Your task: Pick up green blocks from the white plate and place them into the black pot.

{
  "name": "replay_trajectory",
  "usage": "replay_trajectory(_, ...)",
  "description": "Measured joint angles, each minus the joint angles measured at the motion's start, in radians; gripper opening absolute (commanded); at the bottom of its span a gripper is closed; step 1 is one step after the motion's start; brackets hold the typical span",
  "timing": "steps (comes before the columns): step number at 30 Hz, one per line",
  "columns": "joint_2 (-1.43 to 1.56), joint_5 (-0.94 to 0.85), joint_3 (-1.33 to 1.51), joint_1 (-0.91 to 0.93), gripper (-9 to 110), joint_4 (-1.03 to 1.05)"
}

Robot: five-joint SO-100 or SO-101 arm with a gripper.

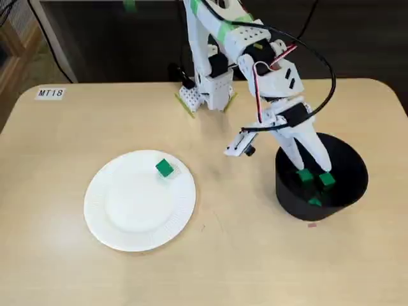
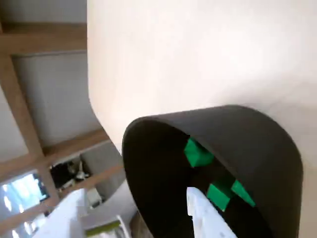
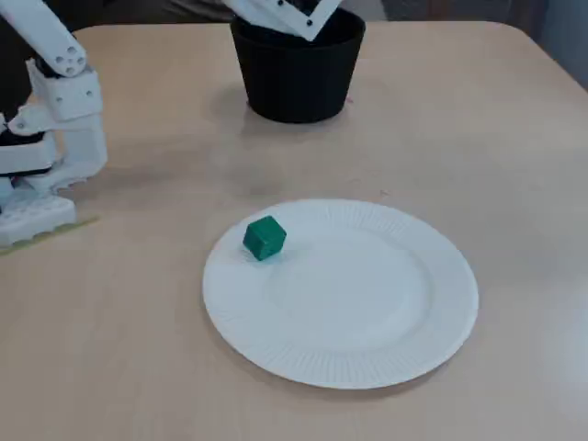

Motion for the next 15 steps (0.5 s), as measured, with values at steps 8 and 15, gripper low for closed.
replay_trajectory(8,0.003,0.041,-0.17,0.313,-2,0.348)
replay_trajectory(15,0.002,0.232,-0.176,0.649,-2,0.58)
